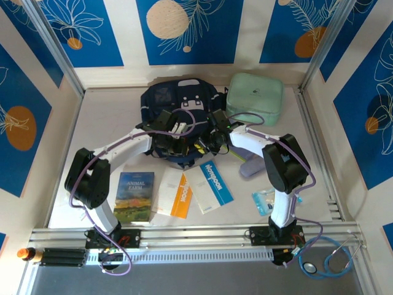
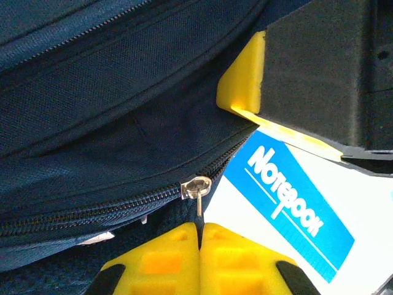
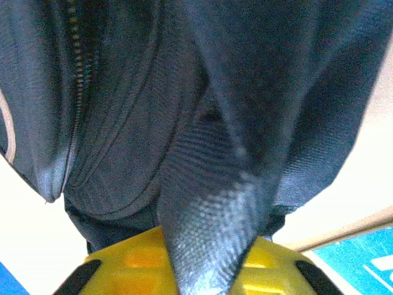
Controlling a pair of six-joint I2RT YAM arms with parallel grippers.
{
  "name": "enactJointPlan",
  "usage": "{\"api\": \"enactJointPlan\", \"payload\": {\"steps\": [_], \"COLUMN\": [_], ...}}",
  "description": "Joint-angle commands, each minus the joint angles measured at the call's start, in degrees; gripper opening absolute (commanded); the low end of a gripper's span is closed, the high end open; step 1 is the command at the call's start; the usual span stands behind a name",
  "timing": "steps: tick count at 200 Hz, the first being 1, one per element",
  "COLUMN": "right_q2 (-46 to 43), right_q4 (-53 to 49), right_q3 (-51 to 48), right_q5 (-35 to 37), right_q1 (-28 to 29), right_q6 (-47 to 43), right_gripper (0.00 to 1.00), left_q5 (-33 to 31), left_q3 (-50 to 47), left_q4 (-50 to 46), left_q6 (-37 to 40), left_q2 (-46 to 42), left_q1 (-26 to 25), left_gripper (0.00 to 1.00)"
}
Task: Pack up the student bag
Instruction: Unzip the student bag at the top-center of the table.
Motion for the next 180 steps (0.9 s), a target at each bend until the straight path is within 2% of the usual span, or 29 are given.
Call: {"api": "enactJointPlan", "payload": {"steps": [1, 33, 104, 139, 152, 180], "right_q2": [-0.5, -2.1, -3.3, -3.6, -3.6, -4.3], "right_q4": [-1.2, -3.1, -4.7, -5.9, -8.0, -8.8], "right_q3": [0.6, 0.3, -0.4, 0.8, 2.0, 1.6], "right_q5": [1.8, 4.4, 7.3, 8.7, 10.4, 13.1], "right_q1": [-1.0, -1.2, -1.8, -1.9, -1.6, -1.4], "right_q6": [-1.2, -3.4, -5.9, -7.9, -8.7, -8.9], "right_gripper": [0.1, 0.06, 0.05, 0.04, 0.01, 0.0], "left_q5": [-0.8, -4.8, -12.1, -19.4, -21.4, -22.7], "left_q3": [-0.5, -0.4, -1.2, -1.9, -1.6, 0.1], "left_q4": [-4.5, -10.4, -19.9, -21.1, -20.8, -19.4], "left_q6": [4.1, 9.1, 17.5, 19.2, 19.7, 20.4], "left_q2": [-2.3, -3.4, -3.7, -2.4, -1.8, 0.6], "left_q1": [0.4, 1.9, 6.5, 9.6, 10.8, 13.7], "left_gripper": [0.0, 0.0, 0.0, 0.0, 0.0, 0.0]}}
